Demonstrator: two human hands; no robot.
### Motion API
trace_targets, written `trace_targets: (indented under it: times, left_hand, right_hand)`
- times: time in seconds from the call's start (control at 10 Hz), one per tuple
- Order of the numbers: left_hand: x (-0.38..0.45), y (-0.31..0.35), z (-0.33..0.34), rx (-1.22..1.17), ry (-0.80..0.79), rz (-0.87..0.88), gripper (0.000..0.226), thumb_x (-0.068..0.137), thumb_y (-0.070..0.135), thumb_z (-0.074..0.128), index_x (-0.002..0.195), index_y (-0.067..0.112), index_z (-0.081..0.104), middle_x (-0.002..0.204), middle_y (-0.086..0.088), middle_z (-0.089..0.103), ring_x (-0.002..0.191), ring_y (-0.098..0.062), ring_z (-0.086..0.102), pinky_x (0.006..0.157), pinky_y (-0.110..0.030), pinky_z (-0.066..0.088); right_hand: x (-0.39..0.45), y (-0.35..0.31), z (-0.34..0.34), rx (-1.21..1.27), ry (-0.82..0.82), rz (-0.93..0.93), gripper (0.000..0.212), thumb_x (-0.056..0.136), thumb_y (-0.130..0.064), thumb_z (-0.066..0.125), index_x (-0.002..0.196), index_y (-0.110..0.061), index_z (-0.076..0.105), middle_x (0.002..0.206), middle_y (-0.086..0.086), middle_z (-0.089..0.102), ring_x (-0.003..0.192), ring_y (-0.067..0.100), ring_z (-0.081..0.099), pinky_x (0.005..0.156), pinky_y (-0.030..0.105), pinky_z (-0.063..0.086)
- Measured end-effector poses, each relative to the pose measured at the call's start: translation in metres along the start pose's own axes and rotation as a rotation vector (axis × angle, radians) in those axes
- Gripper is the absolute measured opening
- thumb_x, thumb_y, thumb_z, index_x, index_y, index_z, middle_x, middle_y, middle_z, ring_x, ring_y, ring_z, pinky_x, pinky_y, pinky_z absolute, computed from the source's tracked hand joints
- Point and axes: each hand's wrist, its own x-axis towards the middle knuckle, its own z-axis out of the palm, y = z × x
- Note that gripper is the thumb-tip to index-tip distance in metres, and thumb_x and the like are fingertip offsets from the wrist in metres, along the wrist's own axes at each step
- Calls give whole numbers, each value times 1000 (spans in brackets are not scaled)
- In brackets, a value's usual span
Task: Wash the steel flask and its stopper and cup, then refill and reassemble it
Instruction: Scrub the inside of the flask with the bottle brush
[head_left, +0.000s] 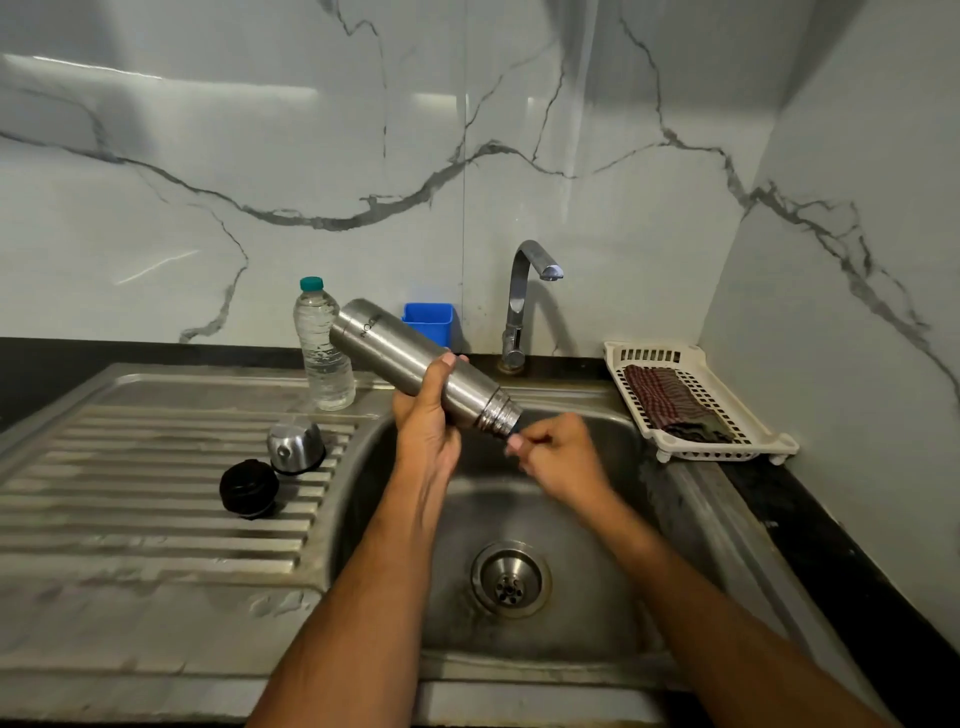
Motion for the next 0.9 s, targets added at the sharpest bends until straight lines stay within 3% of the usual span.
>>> trace_targets:
  times: [0.1,0.2,0.3,0.4,0.5,0.6,0.7,0.8,0.9]
  left_hand:
    - [-1,7,0,-4,-135,-32,81,70,17,85,140,-1,49,123,-22,61,106,-31,62,101,-50,50]
    - [-3,7,-1,43,-167,-53,79,73,13,83,142,-1,48,116,-17,65,104,-27,66,97,-45,53]
    - [-3,5,-3,84,-99,-150,73,77,15,80,142,8,48,125,-14,67,115,-27,65,101,-46,53]
    - [0,6,-12,109,0,-250,73,73,19,83,138,8,51,126,-19,69,122,-34,63,91,-46,57]
    - [-1,2,-14,38,70,-282,69,70,22,83,129,6,52,124,-24,67,118,-38,62,97,-56,54]
    - [1,-4,-11,22,117,-250,58,73,22,86,119,8,53,124,-21,66,117,-36,63,106,-59,47]
    - [7,-1,-12,109,71,-191,74,68,12,89,133,5,54,122,-17,69,111,-30,68,102,-56,52]
    - [7,3,-11,103,22,-190,72,72,4,85,135,3,51,120,-22,69,104,-29,70,99,-56,54]
    - [5,-1,-11,41,55,-184,77,67,3,86,135,6,50,128,-22,67,112,-31,69,101,-56,53]
  right_hand:
    - [-1,-7,-16,744,-463,492,23,102,-10,49,89,-2,66,54,1,37,38,4,23,39,14,14]
    - [-1,2,-15,452,-296,275,23,101,-10,56,86,-5,73,51,0,45,40,7,30,39,15,21]
    - [-5,7,-14,-290,168,-110,11,93,-21,70,89,-19,80,56,-9,60,52,9,51,53,22,38]
    - [-14,13,-20,-768,347,-291,12,91,-27,69,98,-22,77,74,-2,70,63,20,62,59,27,42]
    - [-16,15,-23,-846,260,-255,14,94,-28,65,101,-20,74,80,-1,68,66,17,57,62,27,38]
    - [-9,10,-13,-452,31,-62,14,97,-24,64,97,-18,77,67,-5,61,59,8,54,63,25,40]
    - [-5,5,-7,342,-249,337,24,103,-15,54,89,-4,70,56,3,49,37,6,34,42,21,28]
    - [-4,-1,-13,542,-362,403,24,103,-14,52,90,-3,68,58,5,46,39,7,30,38,19,23]
    - [-10,6,-10,-523,56,-134,11,93,-17,65,94,-13,76,70,4,63,59,18,58,57,30,44]
